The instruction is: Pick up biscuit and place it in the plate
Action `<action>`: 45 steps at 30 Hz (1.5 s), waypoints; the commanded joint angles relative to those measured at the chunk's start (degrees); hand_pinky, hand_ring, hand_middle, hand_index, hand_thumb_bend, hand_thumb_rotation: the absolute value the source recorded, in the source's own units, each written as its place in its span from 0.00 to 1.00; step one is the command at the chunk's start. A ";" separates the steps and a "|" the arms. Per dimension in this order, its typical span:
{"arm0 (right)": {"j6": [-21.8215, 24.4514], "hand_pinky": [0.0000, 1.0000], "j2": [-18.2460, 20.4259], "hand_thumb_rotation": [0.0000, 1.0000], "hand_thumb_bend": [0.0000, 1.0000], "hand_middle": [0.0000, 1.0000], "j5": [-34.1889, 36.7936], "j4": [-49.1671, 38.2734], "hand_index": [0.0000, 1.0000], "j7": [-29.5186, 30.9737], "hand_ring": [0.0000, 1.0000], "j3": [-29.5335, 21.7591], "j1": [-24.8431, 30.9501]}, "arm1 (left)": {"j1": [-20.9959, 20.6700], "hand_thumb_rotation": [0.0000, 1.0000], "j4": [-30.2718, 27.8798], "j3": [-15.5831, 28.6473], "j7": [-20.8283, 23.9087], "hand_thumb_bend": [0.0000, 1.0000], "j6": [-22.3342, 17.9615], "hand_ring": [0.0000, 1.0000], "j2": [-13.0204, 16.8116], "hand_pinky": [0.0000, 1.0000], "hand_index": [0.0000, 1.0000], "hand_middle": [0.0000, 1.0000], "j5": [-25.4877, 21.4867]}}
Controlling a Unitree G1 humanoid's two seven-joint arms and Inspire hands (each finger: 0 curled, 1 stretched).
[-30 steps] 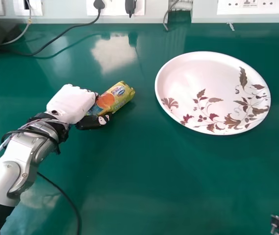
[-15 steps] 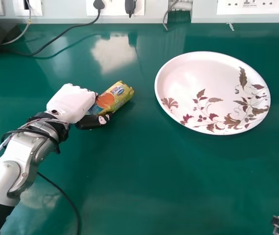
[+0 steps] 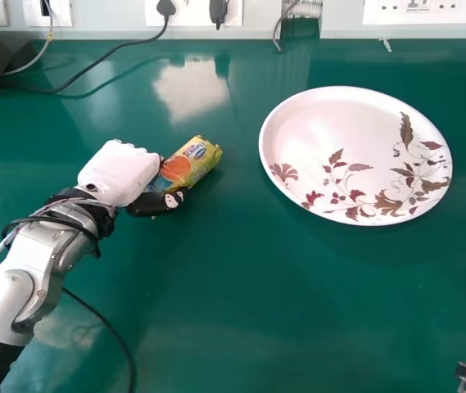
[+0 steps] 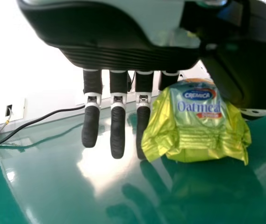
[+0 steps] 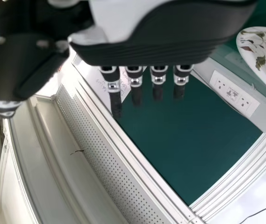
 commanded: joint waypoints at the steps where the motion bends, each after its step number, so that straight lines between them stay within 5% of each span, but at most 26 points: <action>1: -0.56 1.00 2.76 0.21 1.00 1.00 0.47 0.43 0.88 0.52 1.00 -0.68 -1.16 | 2.02 0.00 0.65 -0.83 -1.94 0.51 -0.26 0.41 0.53 0.30 0.51 0.49 -0.57; 27: -0.50 0.93 2.96 0.24 0.98 0.99 0.13 0.16 0.87 -1.59 1.00 -0.99 -2.27 | 2.62 0.00 -2.58 1.68 0.99 0.51 0.18 0.40 0.30 0.23 0.52 0.48 -3.54; 45: -0.01 0.93 2.65 0.33 0.89 0.92 0.76 0.40 0.83 -1.51 0.97 -1.09 -2.27 | 2.95 0.00 -7.15 5.62 -1.99 0.51 -0.83 0.40 2.12 0.22 0.51 0.47 -9.33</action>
